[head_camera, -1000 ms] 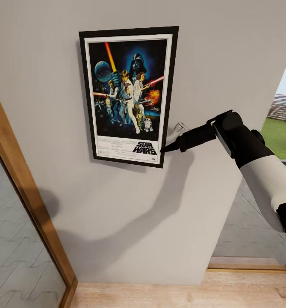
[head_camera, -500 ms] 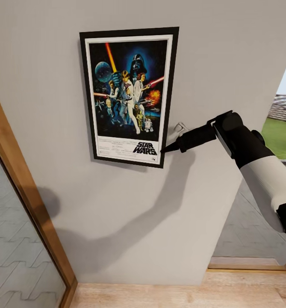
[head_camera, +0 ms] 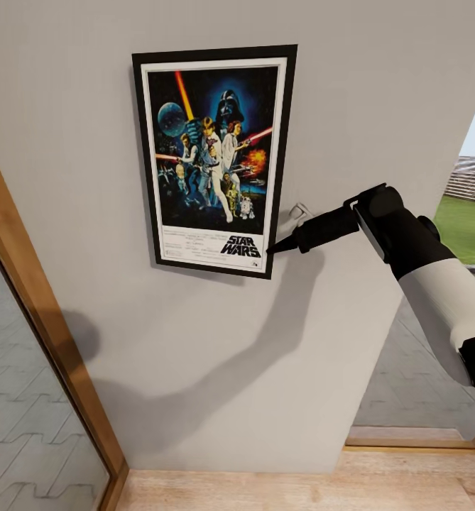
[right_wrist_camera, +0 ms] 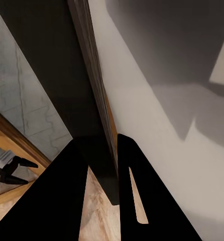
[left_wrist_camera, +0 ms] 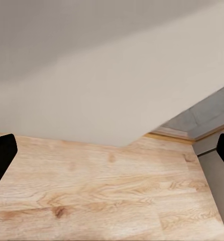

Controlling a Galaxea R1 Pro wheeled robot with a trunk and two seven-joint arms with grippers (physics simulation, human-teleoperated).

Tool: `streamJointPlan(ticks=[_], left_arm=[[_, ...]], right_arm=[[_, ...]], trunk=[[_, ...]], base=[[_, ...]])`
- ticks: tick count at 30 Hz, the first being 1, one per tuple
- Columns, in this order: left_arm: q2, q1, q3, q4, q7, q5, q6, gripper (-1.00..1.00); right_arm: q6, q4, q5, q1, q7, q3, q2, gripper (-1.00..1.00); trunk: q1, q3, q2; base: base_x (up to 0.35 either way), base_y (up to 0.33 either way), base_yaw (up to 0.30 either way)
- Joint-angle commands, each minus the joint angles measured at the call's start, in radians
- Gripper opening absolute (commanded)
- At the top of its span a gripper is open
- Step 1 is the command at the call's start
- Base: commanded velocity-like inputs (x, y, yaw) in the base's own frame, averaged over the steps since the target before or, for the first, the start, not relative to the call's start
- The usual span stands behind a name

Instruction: Pick up the poster from the kitchen countertop and hang it on one of the wall nails in the kitchen.

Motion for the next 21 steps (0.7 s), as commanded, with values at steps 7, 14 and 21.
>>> streamJointPlan(ticks=[7,14,21], left_arm=[[0.006,0.000,-0.001,0.000,-0.003,0.007,-0.002,1.00],[0.006,0.000,-0.001,0.000,-0.003,0.007,-0.002,1.00],[0.006,0.000,-0.001,0.000,-0.003,0.007,-0.001,1.00]], right_arm=[[0.013,-0.002,0.001,0.000,0.007,0.001,-0.001,-1.00],[0.013,-0.002,0.001,0.000,0.007,0.001,-0.001,-1.00],[0.014,0.002,0.004,0.000,0.007,0.000,-0.001,1.00]], trunk=[[0.001,-0.002,-0.002],[0.001,-0.002,-0.002],[0.001,-0.002,-0.002]], base=[[0.000,0.000,0.000],[0.120,0.000,0.000],[0.032,0.000,0.000]])
